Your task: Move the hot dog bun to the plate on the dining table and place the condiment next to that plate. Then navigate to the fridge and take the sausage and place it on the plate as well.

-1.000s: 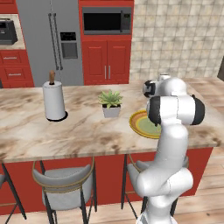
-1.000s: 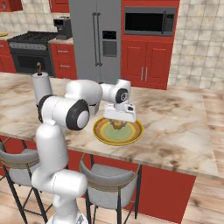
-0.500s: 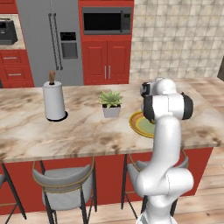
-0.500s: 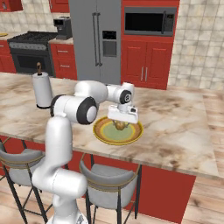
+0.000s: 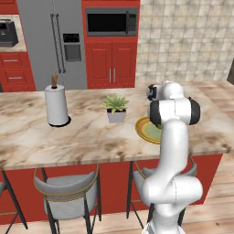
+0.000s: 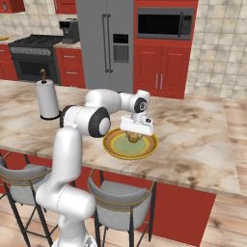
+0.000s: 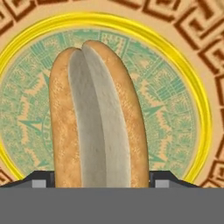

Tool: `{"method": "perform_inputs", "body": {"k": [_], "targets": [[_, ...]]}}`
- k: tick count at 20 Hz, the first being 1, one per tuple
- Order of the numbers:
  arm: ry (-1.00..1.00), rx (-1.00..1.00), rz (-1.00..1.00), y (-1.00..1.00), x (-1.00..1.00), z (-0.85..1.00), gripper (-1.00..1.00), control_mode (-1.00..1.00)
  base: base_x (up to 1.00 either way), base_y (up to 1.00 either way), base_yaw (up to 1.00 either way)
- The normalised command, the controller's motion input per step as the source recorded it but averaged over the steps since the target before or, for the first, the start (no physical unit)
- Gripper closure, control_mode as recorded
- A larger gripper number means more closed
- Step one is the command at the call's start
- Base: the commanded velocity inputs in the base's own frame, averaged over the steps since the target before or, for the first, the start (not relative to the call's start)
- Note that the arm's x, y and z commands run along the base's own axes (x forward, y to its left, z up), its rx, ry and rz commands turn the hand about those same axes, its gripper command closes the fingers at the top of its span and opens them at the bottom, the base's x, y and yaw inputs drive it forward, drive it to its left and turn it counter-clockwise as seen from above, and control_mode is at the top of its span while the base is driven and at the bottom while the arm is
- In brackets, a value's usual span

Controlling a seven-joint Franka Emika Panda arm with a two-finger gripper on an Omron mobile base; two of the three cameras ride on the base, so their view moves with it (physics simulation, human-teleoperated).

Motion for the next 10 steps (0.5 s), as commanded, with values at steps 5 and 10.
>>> {"method": "perform_inputs", "body": {"k": [5, 10], "targets": [[-0.03, 0.00, 0.00, 0.00, -0.08, -0.19, -1.00, -1.00, 0.00, 0.00, 0.00], [-0.05, 0.00, 0.00, 0.00, -0.16, -0.03, -1.00, -1.00, 0.00, 0.00, 0.00]]}}
